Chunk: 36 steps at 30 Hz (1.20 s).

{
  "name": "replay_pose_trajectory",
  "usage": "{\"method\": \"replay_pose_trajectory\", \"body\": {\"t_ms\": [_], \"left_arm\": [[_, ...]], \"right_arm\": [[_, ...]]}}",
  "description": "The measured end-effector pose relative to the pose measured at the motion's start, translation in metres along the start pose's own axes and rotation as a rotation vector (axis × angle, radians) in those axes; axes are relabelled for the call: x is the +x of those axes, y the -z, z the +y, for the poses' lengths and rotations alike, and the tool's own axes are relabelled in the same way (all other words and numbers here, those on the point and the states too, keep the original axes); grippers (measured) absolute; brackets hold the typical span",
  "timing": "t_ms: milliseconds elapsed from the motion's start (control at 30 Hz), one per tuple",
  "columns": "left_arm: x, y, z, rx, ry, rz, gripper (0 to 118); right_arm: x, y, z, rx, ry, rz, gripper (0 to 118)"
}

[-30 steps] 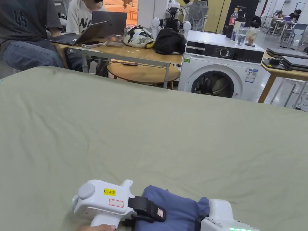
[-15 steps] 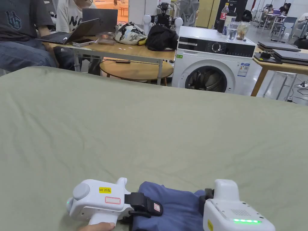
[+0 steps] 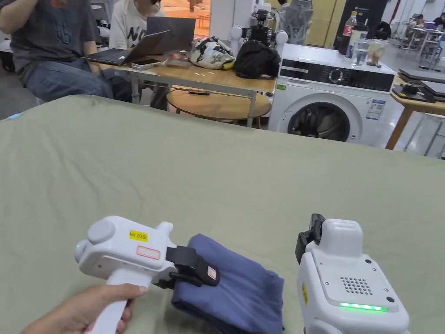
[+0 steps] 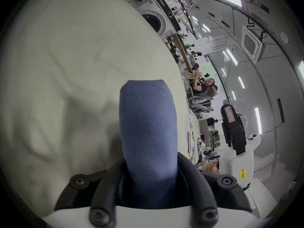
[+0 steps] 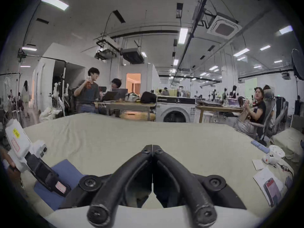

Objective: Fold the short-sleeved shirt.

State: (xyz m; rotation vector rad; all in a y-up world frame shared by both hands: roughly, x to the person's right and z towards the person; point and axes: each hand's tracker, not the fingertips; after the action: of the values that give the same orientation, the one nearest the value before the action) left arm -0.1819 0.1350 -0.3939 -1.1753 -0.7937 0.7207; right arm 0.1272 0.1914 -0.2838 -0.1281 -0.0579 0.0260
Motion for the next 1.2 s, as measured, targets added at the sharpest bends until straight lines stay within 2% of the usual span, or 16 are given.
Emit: {"method": "replay_pose_trajectory", "body": {"t_ms": [233, 333, 567, 733, 933, 1000, 1133, 1200], "left_arm": [[-0.027, -0.13, 0.006, 0.095, -0.012, 0.2, 17], [-0.046, -0.184, 0.006, 0.136, -0.048, 0.29, 17], [-0.093, -0.294, 0.016, 0.212, -0.129, 0.48, 17], [-0.12, -0.347, 0.029, 0.244, -0.184, 0.662, 17], [-0.152, -0.351, 0.043, 0.166, -0.215, 0.893, 17], [-0.172, -0.352, 0.051, 0.165, -0.228, 0.882, 23], [-0.175, -0.346, 0.052, 0.15, -0.206, 0.974, 53], [-0.171, -0.349, 0.05, 0.156, -0.204, 0.977, 57]], "right_arm": [[-0.064, 0.02, 0.01, -0.003, -0.008, 0.12, 0], [-0.099, 0.027, 0.011, 0.001, 0.012, 0.187, 0], [-0.176, 0.035, 0.02, 0.015, 0.003, 0.304, 0], [-0.21, 0.039, 0.026, -0.002, -0.01, 0.365, 0], [-0.223, 0.042, 0.018, -0.019, -0.05, 0.403, 0], [-0.223, 0.042, 0.014, -0.034, -0.056, 0.392, 0], [-0.216, 0.047, 0.011, -0.063, -0.047, 0.382, 0], [-0.213, 0.05, 0.011, -0.065, -0.05, 0.377, 0]]}}
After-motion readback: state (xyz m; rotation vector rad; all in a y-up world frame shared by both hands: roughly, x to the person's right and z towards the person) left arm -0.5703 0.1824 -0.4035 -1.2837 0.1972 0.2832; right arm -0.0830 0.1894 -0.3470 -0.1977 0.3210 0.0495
